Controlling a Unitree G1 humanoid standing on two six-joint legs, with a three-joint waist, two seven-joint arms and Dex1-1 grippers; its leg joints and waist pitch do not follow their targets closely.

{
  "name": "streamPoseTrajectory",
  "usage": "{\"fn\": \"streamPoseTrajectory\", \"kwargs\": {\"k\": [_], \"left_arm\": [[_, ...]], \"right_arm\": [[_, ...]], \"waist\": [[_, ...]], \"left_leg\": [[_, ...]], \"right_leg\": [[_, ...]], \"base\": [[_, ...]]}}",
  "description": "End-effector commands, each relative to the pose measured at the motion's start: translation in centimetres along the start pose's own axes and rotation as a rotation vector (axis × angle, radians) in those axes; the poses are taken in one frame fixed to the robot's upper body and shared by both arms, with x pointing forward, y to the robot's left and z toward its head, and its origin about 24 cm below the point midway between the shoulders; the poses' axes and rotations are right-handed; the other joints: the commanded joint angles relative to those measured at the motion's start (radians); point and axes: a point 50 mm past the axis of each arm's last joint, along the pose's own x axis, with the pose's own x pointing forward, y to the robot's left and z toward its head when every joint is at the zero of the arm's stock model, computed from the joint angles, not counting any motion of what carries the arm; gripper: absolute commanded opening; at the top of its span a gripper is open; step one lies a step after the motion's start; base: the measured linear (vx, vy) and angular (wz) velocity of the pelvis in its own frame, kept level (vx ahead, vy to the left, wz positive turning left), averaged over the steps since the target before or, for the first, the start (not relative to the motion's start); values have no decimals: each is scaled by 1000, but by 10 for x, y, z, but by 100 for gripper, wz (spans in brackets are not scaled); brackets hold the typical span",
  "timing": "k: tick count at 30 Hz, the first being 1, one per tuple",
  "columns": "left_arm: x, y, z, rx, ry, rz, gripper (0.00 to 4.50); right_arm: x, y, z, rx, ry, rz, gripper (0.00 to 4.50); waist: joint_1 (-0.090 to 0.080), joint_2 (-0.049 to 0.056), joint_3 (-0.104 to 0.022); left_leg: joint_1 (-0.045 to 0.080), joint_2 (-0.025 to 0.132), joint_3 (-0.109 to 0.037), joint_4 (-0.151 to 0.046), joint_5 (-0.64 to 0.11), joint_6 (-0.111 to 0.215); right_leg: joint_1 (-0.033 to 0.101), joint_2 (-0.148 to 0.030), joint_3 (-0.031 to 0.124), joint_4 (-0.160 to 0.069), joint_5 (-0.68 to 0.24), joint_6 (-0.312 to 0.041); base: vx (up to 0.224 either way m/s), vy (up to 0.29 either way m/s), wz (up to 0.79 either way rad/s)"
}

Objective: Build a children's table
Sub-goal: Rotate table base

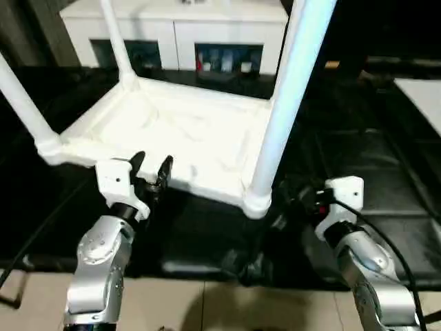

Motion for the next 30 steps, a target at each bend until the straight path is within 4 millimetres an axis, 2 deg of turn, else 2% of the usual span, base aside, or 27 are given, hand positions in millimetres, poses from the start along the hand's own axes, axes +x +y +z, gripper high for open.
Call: {"fn": "streamPoseTrajectory", "kwargs": {"k": [1, 3, 4, 5, 7, 8, 9, 11, 12, 13, 14, 15, 16, 17, 18, 19, 20, 21, 22, 23, 24, 25, 26, 27, 28, 29, 30], "left_arm": [[0, -5, 0, 17, 12, -9, 331], [-2, -5, -1, 20, 21, -4, 331], [-3, -6, -2, 19, 27, -8, 331], [-4, -7, -3, 19, 31, -11, 331], [-4, -8, -3, 21, 30, -12, 331], [-5, -8, -3, 21, 30, -12, 331], [-5, -8, -3, 21, 31, -12, 331], [-5, -8, -3, 20, 29, -13, 331], [-5, -9, -2, 21, 26, -20, 331], [-5, -9, -2, 22, 26, -20, 331], [-5, -8, -2, 22, 27, -20, 331], [-5, -8, -2, 24, 29, -19, 331], [-5, -9, -3, 22, 30, -20, 331], [-5, -9, -3, 22, 30, -20, 331], [-5, -9, -2, 19, 30, -20, 331], [-5, -9, -2, 18, 30, -20, 331], [-6, -9, -2, 17, 30, -20, 331], [-6, -9, -2, 19, 31, -19, 331], [-7, -8, -2, 19, 32, -18, 331], [-7, -8, -2, 19, 32, -18, 331], [-8, -8, -3, 19, 33, -19, 331], [-8, -9, -3, 20, 33, -20, 331], [-9, -9, -3, 21, 36, -21, 331], [-9, -9, -4, 19, 41, -24, 331], [-9, -9, -4, 19, 41, -25, 331], [-10, -10, -4, 9, 40, -32, 331], [-10, -10, -4, 9, 40, -32, 331]], "right_arm": [[1, 0, 3, -11, 5, -2, 371], [2, 1, 4, -17, 7, 7, 371], [2, 1, 4, -21, 9, 9, 371], [2, 1, 4, -22, 11, 9, 371], [3, 1, 4, -21, 12, 10, 371], [3, 1, 4, -21, 12, 11, 371], [3, 1, 4, -21, 12, 13, 371], [3, 2, 5, -22, 7, 15, 371], [3, 2, 6, -15, 7, 21, 371], [3, 2, 6, -15, 7, 21, 371], [3, 3, 6, -16, 7, 23, 371], [3, 3, 6, -22, 8, 25, 371], [2, 4, 7, -13, -4, 33, 371], [2, 4, 7, -13, -4, 33, 371], [2, 4, 8, -34, -1, 36, 371], [2, 4, 7, -35, 0, 36, 371], [2, 3, 6, -45, 13, 35, 371], [2, 2, 5, -48, 20, 34, 371], [2, 2, 5, -49, 22, 36, 371], [2, 2, 5, -49, 22, 36, 371], [2, 2, 5, -55, 21, 40, 371], [2, 2, 5, -56, 21, 41, 371], [2, 3, 5, -54, 19, 45, 371], [2, 3, 5, -54, 17, 49, 371], [2, 4, 5, -55, 17, 50, 371], [1, 5, 5, -65, 17, 55, 371], [1, 5, 5, -65, 17, 55, 371]], "waist": [[-19, 1, -33], [-20, 2, -52], [-19, 2, -55], [-25, 1, -61], [-28, 2, -70], [-28, 2, -73], [-27, 3, -80], [-25, 5, -86], [-25, 5, -89], [-25, 5, -91], [-23, 3, -89], [-24, 27, -97], [-28, 10, -73], [-14, 4, -67], [17, 1, -82], [16, -12, -70], [16, -3, -81], [13, 4, -91], [9, 8, -95], [-6, 14, -96], [-17, 12, -99], [-18, 9, -98], [-14, -3, -90], [-1, -15, -90], [12, -1, -86], [5, 2, -84], [4, 3, -88]], "left_leg": [[31, 10, -25, -84, -609, 30], [9, 7, -24, -88, -493, 48], [9, 8, -22, -89, -468, 55], [2, 8, -17, -88, -392, 80], [-4, 2, -10, -79, -301, 111], [-6, -1, -8, -74, -267, 123], [-10, -6, -6, -67, -193, 152], [-6, -11, -6, -57, -104, 197], [-8, -16, -8, -50, -42, 234], [-7, -20, -9, -46, -17, 253], [1, -22, -9, -39, -1, 283], [76, 7, 11, -43, -27, 228], [92, 23, 18, -59, -91, 165], [107, 24, 34, -69, -165, 65], [-4, -43, 21, -34, -125, 118], [-13, -44, 17, -26, -131, 136], [-28, -46, 2, -15, -90, 147], [-14, -51, -5, -17, -36, 155], [4, -47, -12, -22, 3, 171], [42, -34, -27, -23, 78, 228], [71, -26, -45, -15, 157, 303], [77, -28, -49, -10, 179, 341], [65, -44, -40, -1, 160, 379], [4, -80, -29, 16, 109, 372], [-5, -62, -33, 7, 76, 338], [6, -54, -42, 2, 120, 324], [10, -52, -49, 6, 191, 330]], "right_leg": [[10, -28, -3, -106, -677, -44], [41, -40, 22, -87, -570, -104], [43, -39, 26, -82, -530, -126], [56, -36, 31, -65, -409, -197], [71, -35, 34, -52, -286, -259], [77, -35, 35, -47, -242, -277], [87, -33, 35, -36, -159, -306], [94, -26, 33, -19, -44, -336], [98, -23, 31, -9, 17, -341], [98, -21, 31, -5, 43, -341], [92, -20, 33, 1, 66, -348], [54, 0, 51, 13, 33, -351], [30, 14, 52, 13, -11, -349], [31, 19, 62, 27, -8, -338], [137, -19, 95, 13, 94, -307], [134, -28, 109, -2, 96, -320], [156, -19, 114, 4, 118, -336], [150, 7, 103, 19, 200, -336], [137, 22, 91, 32, 250, -325], [102, 38, 66, 55, 291, -298], [80, 40, 54, 70, 288, -269], [72, 34, 53, 69, 271, -262], [79, 22, 68, 57, 240, -272], [136, 12, 103, 40, 238, -300], [136, -2, 105, 29, 186, -323], [125, 15, 93, 41, 192, -325], [119, 22, 87, 53, 238, -312]], "base": [[69, 26, -13], [81, 17, -9], [81, 9, -2], [79, 0, 1], [88, -1, 1], [109, -2, 3], [109, -2, 3], [111, 17, 4], [111, 26, 4], [104, 36, 7], [135, 21, 10], [135, 21, 10], [183, -7, -24], [88, 33, -40], [88, 33, -40], [25, 53, -7], [60, 17, 11], [60, 17, 11], [60, 20, 16], [97, 4, 15], [97, 4, 15], [86, -6, 16], [0, 0, 0], [0, 0, 0], [12, 31, 19], [0, 0, 0], [0, 0, 0]]}}
